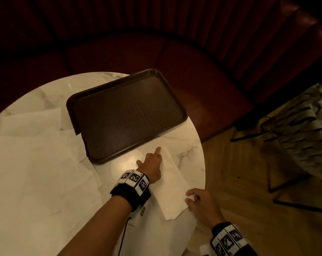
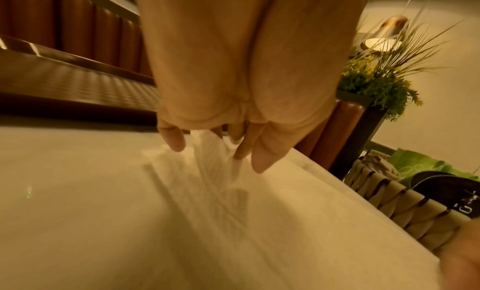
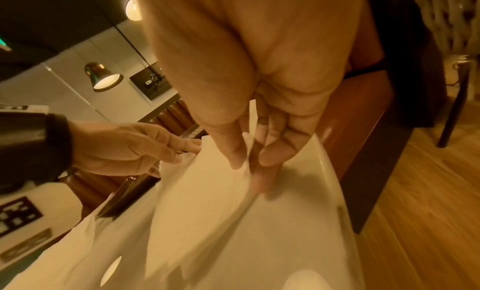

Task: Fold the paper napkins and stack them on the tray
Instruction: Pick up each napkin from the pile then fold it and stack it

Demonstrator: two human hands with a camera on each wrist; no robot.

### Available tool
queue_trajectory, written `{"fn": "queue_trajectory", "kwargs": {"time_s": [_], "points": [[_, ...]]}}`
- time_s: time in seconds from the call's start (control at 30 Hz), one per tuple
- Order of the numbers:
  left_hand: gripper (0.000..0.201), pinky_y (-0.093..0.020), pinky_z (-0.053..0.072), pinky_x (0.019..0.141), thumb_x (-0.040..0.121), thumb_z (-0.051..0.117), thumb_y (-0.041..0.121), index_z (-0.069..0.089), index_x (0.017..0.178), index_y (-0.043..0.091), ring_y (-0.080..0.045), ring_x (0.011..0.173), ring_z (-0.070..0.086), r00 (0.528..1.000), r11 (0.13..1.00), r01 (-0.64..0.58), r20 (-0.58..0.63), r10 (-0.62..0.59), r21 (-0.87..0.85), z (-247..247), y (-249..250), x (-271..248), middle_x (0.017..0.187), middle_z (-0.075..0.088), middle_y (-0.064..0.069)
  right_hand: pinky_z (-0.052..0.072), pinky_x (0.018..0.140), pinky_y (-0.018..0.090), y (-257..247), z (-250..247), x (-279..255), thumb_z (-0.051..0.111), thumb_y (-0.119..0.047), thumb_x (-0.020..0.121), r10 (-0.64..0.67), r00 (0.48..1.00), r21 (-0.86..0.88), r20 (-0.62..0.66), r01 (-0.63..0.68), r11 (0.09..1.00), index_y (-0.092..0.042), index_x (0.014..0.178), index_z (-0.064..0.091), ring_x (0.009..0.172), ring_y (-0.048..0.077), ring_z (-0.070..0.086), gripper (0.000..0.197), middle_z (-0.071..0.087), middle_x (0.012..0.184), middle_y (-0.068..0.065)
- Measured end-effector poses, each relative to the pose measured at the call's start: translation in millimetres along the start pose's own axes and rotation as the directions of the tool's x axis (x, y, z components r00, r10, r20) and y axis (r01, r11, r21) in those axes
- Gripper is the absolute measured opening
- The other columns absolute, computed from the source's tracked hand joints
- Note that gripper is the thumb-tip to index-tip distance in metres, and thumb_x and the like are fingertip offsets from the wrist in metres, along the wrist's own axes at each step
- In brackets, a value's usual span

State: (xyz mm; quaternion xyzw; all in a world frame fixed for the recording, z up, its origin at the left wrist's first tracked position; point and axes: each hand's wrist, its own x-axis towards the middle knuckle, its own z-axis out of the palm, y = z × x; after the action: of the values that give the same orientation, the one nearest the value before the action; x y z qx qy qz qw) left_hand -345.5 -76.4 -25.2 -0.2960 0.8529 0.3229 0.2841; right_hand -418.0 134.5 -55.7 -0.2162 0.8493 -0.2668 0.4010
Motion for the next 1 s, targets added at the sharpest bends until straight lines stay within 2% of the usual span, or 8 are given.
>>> {"fn": "queue_trajectory", "kwargs": {"time_s": [0.13,0.23,0.37,0.47,0.57,0.73,0.83,1.0], "points": [[0.066,-0.063,0.013,0.11,0.087,0.039,-0.001,0.015,0.146,0.015,-0.022,0.145,-0.009,0.999,1.0,-0.005,-0.033,0.004,-0.025,6,-11,-5,0.156,-0.017,0.004,0.048,0.071,0.022,-4,3,-4,0.067,-0.015,0.083,-0.013,1.0,-0.082,-0.006,0.013,0.997,-0.033,0.086,0.061,0.072,0.009,0.057,0.018,0.063,0.088,-0.002],[0.065,-0.061,0.012,0.109,0.092,0.041,0.01,0.01,0.148,0.024,-0.022,0.144,-0.013,0.987,0.992,-0.017,-0.162,-0.004,-0.126,0,-22,-37,0.156,-0.017,0.003,0.043,0.088,0.018,-17,-5,-16,0.06,-0.031,0.089,-0.017,0.999,-0.271,0.037,0.027,0.962,-0.031,0.114,0.06,0.093,0.009,0.055,0.025,0.063,0.118,-0.001],[0.056,-0.047,0.021,0.113,0.094,0.046,0.036,0.025,0.145,0.027,-0.02,0.142,0.02,0.937,0.911,0.076,-0.282,-0.203,-0.404,8,-83,-105,0.157,0.013,0.002,0.043,0.095,0.024,-72,-23,-37,0.056,-0.043,0.089,-0.107,0.993,-0.552,0.04,0.112,0.826,-0.027,0.124,0.059,0.1,0.015,0.061,0.038,0.067,0.117,0.0],[0.043,-0.022,0.041,0.093,0.089,0.056,0.03,0.049,0.131,0.021,-0.018,0.112,0.056,0.871,0.748,0.117,-0.294,-0.393,-0.653,27,-141,-162,0.132,0.053,-0.004,0.043,0.081,0.021,-129,-6,-47,0.059,-0.045,0.086,-0.288,0.949,-0.592,0.127,0.305,0.746,-0.026,0.111,0.067,0.08,0.013,0.064,0.033,0.071,0.083,-0.004],[0.035,-0.02,0.043,0.082,0.088,0.058,0.027,0.057,0.122,0.02,-0.013,0.092,0.061,0.803,0.628,0.159,-0.27,-0.532,-0.762,53,-185,-216,0.112,0.063,-0.002,0.044,0.079,0.025,-192,51,-43,0.064,-0.043,0.084,-0.402,0.867,-0.565,0.293,0.497,0.659,-0.024,0.106,0.068,0.066,0.01,0.053,0.029,0.055,0.061,-0.012],[0.032,-0.023,0.047,0.087,0.086,0.058,0.026,0.061,0.117,0.019,-0.015,0.098,0.061,0.713,0.483,0.212,-0.204,-0.671,-0.849,105,-239,-284,0.111,0.065,-0.001,0.037,0.091,0.026,-272,192,-21,0.068,-0.038,0.082,-0.527,0.741,-0.449,0.416,0.671,0.59,-0.014,0.111,0.063,0.092,0.022,0.064,0.038,0.069,0.098,0.008],[0.03,-0.023,0.046,0.085,0.086,0.06,0.025,0.061,0.115,0.019,-0.014,0.098,0.059,0.656,0.395,0.226,-0.16,-0.737,-0.89,133,-262,-309,0.111,0.064,-0.001,0.038,0.1,0.033,-304,261,-6,0.064,-0.051,0.081,-0.394,0.82,-0.489,0.416,0.567,0.663,-0.007,0.129,0.048,0.119,0.029,0.052,0.067,0.057,0.128,0.014],[0.029,-0.025,0.049,0.083,0.086,0.061,0.018,0.06,0.114,0.013,-0.018,0.099,0.06,0.621,0.288,0.192,-0.111,-0.776,-0.938,160,-292,-330,0.108,0.063,-0.007,0.037,0.106,0.045,-326,312,16,0.066,-0.06,0.074,-0.094,0.98,-0.502,0.174,0.171,0.848,0.003,0.141,0.024,0.135,0.038,0.033,0.101,0.033,0.147,0.021]]}}
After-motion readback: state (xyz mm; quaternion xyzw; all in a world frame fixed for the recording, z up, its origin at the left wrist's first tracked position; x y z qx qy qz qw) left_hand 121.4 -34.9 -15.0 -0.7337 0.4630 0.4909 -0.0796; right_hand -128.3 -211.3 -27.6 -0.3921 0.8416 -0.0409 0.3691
